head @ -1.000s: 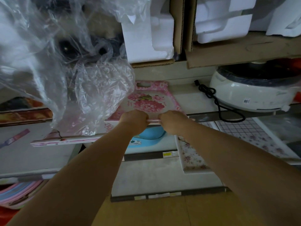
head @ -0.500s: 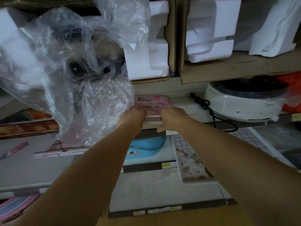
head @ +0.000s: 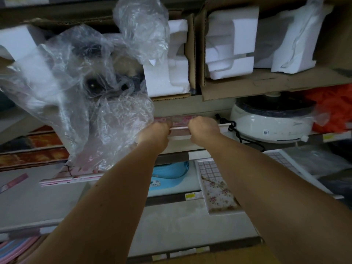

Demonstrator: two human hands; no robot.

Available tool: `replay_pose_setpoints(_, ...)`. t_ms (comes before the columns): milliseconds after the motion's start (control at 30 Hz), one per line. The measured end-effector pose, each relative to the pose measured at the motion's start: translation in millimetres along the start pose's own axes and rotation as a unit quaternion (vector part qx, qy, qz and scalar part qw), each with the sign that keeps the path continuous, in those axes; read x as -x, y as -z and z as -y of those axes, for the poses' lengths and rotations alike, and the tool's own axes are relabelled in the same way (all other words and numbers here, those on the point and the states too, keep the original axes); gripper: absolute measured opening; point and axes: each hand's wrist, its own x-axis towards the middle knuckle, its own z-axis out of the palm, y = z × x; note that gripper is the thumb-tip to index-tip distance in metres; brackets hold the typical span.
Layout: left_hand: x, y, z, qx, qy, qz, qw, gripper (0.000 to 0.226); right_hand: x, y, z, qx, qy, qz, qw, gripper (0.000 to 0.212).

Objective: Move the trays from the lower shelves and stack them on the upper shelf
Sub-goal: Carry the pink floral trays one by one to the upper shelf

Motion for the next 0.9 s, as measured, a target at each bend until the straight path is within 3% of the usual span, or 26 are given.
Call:
replay_pose_setpoints(167, 29, 16, -18, -0.069, -0.009, -0.036, 0.997, 0.027, 33, 14, -12, 0.007, 0.019, -0.021, 1.0, 0.025)
replay_pose_setpoints(500, 145, 70, -75, -0.055, 0.041, -0.047, 0.997, 0.019, 154, 54, -44, 0.016, 0.107, -0.055, 0.993, 0.018)
replay_pose_setpoints(767, 248, 115, -96, -0.068, 0.091, -0.01, 0.994, 0.012, 253, 90, -45, 0.011, 0.195, -0.055, 0.979, 0.025)
replay_pose_setpoints(900, 283, 143, -93, -0.078, 0.102, -0.01, 0.992, 0.019, 282, 114, -36, 0.007, 0.221, -0.074, 0.973, 0.029)
